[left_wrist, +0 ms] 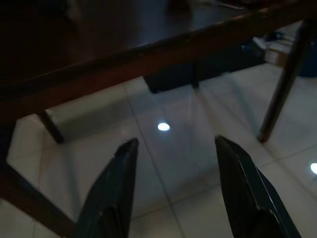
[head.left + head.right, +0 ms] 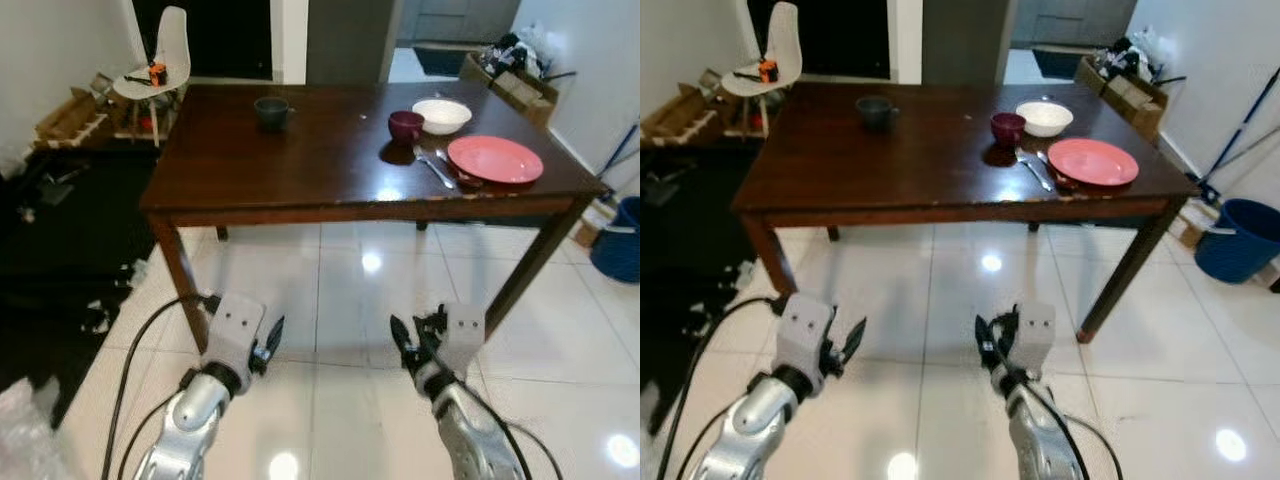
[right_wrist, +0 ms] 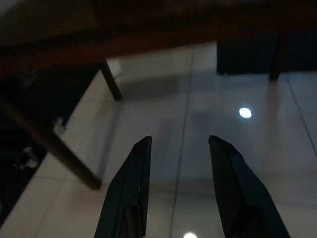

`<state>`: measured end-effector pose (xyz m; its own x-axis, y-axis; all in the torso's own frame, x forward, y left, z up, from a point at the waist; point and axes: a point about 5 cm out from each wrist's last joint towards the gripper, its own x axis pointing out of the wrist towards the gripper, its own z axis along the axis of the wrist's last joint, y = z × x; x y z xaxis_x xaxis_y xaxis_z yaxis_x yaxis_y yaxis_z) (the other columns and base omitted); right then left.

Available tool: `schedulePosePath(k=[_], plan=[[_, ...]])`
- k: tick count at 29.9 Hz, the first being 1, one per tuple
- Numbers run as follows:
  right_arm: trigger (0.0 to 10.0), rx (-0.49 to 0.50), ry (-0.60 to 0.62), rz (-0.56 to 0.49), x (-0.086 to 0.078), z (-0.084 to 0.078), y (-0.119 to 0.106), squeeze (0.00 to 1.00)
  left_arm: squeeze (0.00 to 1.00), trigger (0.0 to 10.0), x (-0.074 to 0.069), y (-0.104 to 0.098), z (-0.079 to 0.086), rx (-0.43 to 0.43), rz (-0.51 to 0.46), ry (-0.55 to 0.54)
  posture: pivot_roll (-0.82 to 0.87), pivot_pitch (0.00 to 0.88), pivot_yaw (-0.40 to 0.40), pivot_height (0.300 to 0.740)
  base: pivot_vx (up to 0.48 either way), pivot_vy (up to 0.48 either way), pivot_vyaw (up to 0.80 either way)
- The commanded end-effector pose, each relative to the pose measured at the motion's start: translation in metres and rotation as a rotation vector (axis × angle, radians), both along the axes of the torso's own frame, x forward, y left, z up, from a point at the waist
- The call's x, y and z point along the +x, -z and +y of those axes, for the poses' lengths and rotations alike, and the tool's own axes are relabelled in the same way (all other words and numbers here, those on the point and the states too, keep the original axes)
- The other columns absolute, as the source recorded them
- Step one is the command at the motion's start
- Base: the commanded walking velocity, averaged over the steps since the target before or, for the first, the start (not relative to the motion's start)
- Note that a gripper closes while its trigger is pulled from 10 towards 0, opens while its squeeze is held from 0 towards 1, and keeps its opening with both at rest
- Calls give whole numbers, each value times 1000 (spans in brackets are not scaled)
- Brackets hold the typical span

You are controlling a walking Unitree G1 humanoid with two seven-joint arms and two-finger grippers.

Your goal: Setting the table

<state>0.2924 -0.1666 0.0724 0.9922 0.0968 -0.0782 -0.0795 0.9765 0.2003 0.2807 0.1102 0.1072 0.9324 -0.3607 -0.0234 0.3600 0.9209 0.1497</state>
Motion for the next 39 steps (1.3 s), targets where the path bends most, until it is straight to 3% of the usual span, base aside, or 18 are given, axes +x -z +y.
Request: schedulePosePath(k=[1,7,10,14,20,28,39], plan=[[10000,7,-16,19,-2,7,4,0,161,10000,-1,6,11,23,21,-44,-55,0,45,740,469,0,0],[10000,-21,-36,-21,0,10,-5,0,149,10000,1,3,15,26,7,-69,-51,0,47,740,469,0,0],[10000,-27,-54,-95,5,10,-24,0,141,10000,4,-3,19,16,-9,-98,-51,0,50,740,469,0,0],[10000,-93,-167,-267,13,23,-70,0,133,10000,12,-23,26,-64,-46,-160,-51,0,48,740,478,0,0],[10000,-106,-175,-346,16,26,-95,0,137,10000,19,-43,32,-133,-92,-214,-51,3,45,740,480,0,0],[10000,-128,-136,-322,14,12,-93,0,137,10000,26,-61,45,-195,-130,-300,-52,7,46,740,480,0,0],[10000,-137,-104,-302,14,6,-91,0,141,10000,25,-65,34,-157,-147,-246,-53,4,57,740,479,0,0]])
